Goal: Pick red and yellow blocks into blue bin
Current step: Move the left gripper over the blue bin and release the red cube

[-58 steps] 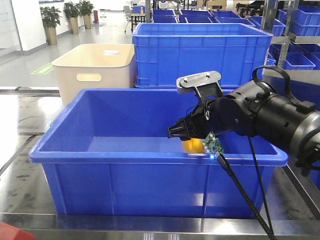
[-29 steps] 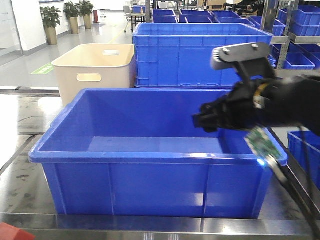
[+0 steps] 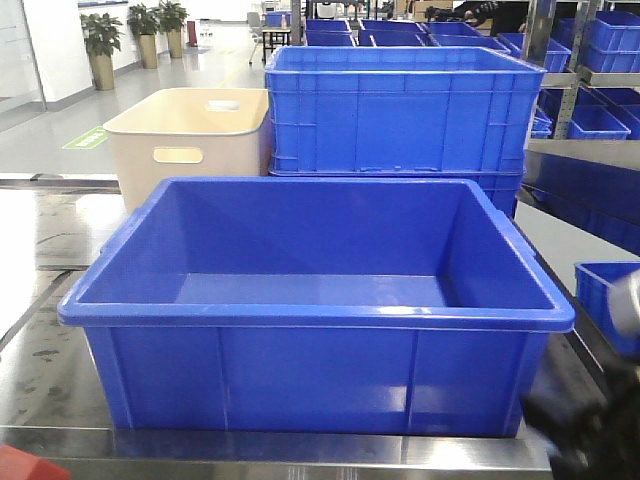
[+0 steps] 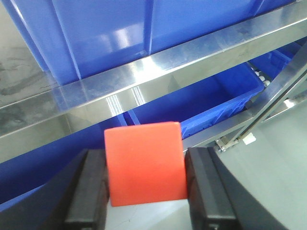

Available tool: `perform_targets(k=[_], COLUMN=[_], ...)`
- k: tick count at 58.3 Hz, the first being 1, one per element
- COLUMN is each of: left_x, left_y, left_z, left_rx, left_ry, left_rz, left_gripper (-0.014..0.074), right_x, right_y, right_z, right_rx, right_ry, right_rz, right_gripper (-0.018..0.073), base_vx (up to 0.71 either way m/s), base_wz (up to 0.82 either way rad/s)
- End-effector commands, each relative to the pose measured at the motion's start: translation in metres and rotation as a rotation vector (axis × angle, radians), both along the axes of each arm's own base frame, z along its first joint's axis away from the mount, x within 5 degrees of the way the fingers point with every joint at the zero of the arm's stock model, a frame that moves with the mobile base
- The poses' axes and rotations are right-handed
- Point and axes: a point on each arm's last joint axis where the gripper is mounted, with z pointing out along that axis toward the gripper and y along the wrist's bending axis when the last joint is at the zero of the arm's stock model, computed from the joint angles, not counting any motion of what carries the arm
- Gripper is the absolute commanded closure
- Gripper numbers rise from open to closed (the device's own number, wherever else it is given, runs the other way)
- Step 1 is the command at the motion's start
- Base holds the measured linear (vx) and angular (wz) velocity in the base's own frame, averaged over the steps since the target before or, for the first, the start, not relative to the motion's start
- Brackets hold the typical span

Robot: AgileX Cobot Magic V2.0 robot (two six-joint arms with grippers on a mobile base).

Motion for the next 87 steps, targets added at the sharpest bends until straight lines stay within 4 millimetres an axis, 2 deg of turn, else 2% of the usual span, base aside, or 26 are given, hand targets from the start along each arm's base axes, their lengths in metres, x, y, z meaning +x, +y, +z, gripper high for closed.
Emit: perform_targets(k=[1, 10, 16, 25, 33, 45, 57, 67, 70, 77, 83, 87], left_x=[0.002, 0.003, 0.006, 0.016, 0.036, 0.089, 0.159, 0.207, 0.216, 0.229, 0.231, 0.231], left_y=[-0.002, -0.002, -0.002, -0.001, -0.006, -0.018, -0.034, -0.046, -0.049, -0.053, -0.053, -0.053], left_z=[0.013, 0.013, 0.015, 0.038, 0.068, 0.100, 0.100, 0.079, 0.074, 0.061, 0.057, 0.059], left_rx=[-0.050, -0.052, -0.060, -0.091, -0.094, -0.104, -0.096, -0.084, -0.078, -0.074, -0.071, -0.073], left_ry=[-0.075, -0.083, -0.111, -0.267, -0.332, -0.368, -0.362, -0.316, -0.294, -0.254, -0.244, -0.252], left_rz=[0.012, 0.015, 0.027, 0.060, 0.056, 0.063, 0.082, 0.089, 0.085, 0.083, 0.082, 0.084], left_gripper=[0.0308, 0.0308, 0.0308, 0.0308, 0.0308, 0.0308, 0.0308, 0.0290, 0.0260, 0.0117, -0.0002, -0.0051], right_x=[-0.010, -0.023, -0.026, -0.027, -0.027, -0.026, -0.026, -0.026, -0.026, -0.026, -0.026, -0.026], right_y=[-0.004, -0.011, -0.012, -0.012, -0.012, -0.011, -0.011, -0.011, -0.011, -0.011, -0.011, -0.011], right_z=[-0.004, -0.023, -0.023, -0.023, -0.022, -0.022, -0.022, -0.022, -0.022, -0.022, -0.022, -0.022], right_rx=[-0.009, -0.031, -0.028, -0.022, -0.017, -0.012, -0.010, -0.010, -0.010, -0.011, -0.011, -0.011], right_ry=[-0.055, -0.032, -0.039, -0.045, -0.051, -0.056, -0.055, -0.055, -0.054, -0.053, -0.052, -0.052], right_rz=[0.022, 0.028, 0.027, 0.028, 0.030, 0.031, 0.031, 0.031, 0.031, 0.031, 0.030, 0.030], right_gripper=[0.0032, 0.0032, 0.0032, 0.0032, 0.0032, 0.0032, 0.0032, 0.0032, 0.0032, 0.0032, 0.0032, 0.0032], base_vx=[0.00, 0.00, 0.00, 0.00, 0.00, 0.00, 0.00, 0.00, 0.00, 0.00, 0.00, 0.00], base_wz=[0.00, 0.00, 0.00, 0.00, 0.00, 0.00, 0.00, 0.00, 0.00, 0.00, 0.00, 0.00])
